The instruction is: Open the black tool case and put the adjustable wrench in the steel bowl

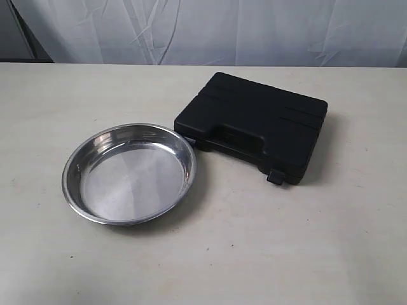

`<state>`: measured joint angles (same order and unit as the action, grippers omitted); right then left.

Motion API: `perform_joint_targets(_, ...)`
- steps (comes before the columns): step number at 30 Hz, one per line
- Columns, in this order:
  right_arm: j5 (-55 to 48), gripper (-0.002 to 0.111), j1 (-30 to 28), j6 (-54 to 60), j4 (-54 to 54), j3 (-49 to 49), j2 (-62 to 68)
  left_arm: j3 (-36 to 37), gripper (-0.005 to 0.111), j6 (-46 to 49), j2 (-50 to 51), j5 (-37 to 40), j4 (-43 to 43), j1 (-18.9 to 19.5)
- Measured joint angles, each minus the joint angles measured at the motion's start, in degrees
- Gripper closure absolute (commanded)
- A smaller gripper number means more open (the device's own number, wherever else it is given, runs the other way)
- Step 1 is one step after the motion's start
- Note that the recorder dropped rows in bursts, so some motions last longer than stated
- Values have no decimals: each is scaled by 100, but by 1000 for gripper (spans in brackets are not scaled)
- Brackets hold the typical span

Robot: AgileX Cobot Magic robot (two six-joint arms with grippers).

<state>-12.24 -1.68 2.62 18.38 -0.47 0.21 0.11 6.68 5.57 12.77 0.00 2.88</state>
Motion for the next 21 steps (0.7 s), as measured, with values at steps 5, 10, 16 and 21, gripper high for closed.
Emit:
perform_joint_targets(5, 0, 109, 0, 0, 0, 0, 0, 0, 106, 0, 0, 0, 0, 0)
perform_joint_targets(10, 0, 109, 0, 0, 0, 0, 0, 0, 106, 0, 0, 0, 0, 0)
perform_joint_targets(16, 632, 109, 0, 0, 102, 32, 0, 0, 106, 0, 0, 0, 0, 0)
perform_joint_targets(21, 1833, 109, 0, -32, 1451, 34, 0, 0, 106, 0, 0, 0, 0, 0)
